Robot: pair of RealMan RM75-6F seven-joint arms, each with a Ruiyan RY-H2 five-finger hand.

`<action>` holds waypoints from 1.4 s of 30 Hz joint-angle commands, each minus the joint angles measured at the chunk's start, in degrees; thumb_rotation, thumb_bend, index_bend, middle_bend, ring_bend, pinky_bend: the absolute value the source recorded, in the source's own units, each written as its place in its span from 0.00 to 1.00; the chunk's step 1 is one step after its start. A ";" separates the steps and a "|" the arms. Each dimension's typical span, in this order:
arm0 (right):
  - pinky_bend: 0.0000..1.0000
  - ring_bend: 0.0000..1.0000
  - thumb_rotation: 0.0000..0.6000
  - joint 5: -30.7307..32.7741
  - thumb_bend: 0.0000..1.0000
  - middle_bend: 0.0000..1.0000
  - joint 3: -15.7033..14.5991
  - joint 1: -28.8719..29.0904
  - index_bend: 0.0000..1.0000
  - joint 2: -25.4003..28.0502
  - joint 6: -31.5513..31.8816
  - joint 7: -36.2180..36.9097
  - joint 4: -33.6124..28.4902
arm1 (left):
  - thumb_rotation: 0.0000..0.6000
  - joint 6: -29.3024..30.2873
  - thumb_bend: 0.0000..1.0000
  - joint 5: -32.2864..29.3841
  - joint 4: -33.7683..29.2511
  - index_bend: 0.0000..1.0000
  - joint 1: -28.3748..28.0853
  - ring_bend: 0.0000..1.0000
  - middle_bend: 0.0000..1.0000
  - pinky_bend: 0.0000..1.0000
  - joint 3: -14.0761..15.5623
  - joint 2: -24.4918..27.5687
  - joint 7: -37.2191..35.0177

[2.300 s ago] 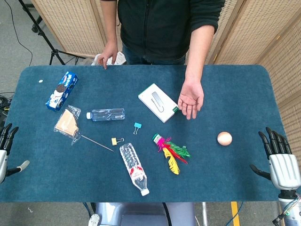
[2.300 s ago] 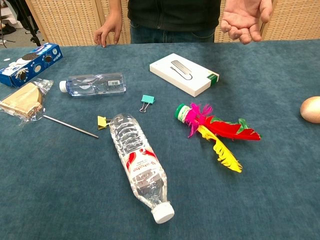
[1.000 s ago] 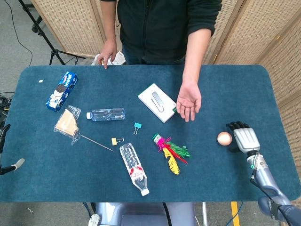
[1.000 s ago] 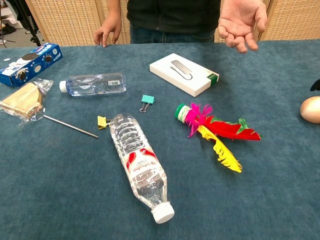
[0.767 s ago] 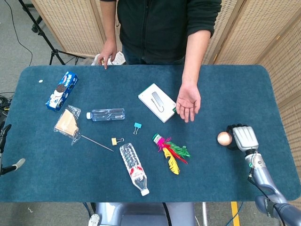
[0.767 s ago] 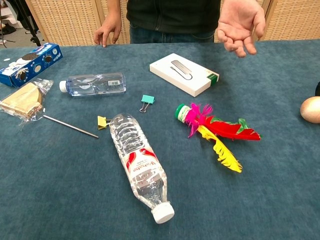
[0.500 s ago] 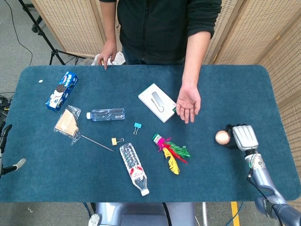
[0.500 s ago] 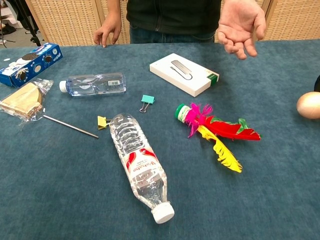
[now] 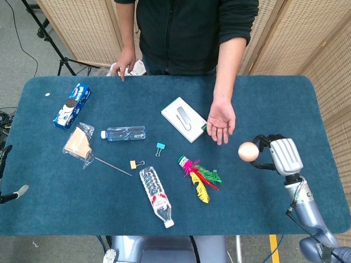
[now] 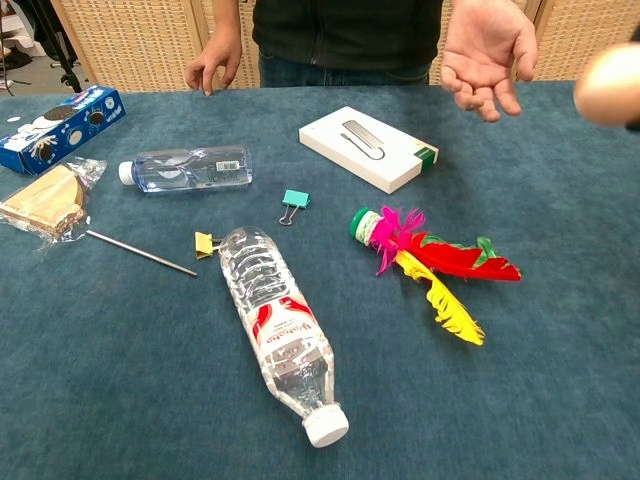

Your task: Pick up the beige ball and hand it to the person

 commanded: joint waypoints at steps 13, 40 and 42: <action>0.49 0.53 1.00 12.77 0.51 0.62 8.76 12.26 0.57 -2.07 -8.41 -26.78 -8.47 | 1.00 -0.04 0.00 -0.43 0.40 0.00 0.00 0.00 0.00 0.00 -0.35 0.30 -1.19; 0.17 0.00 1.00 11.74 0.00 0.00 1.84 2.69 0.00 9.98 1.03 -28.56 -23.70 | 1.00 -0.04 0.00 -0.55 0.46 0.00 0.25 0.00 0.00 0.00 -0.33 0.90 -2.66; 0.15 0.00 1.00 7.88 0.00 0.00 -0.61 0.04 0.00 10.50 3.68 -26.31 -22.20 | 1.00 0.00 0.00 -0.45 0.54 0.00 0.29 0.00 0.00 0.00 -0.27 0.92 -2.73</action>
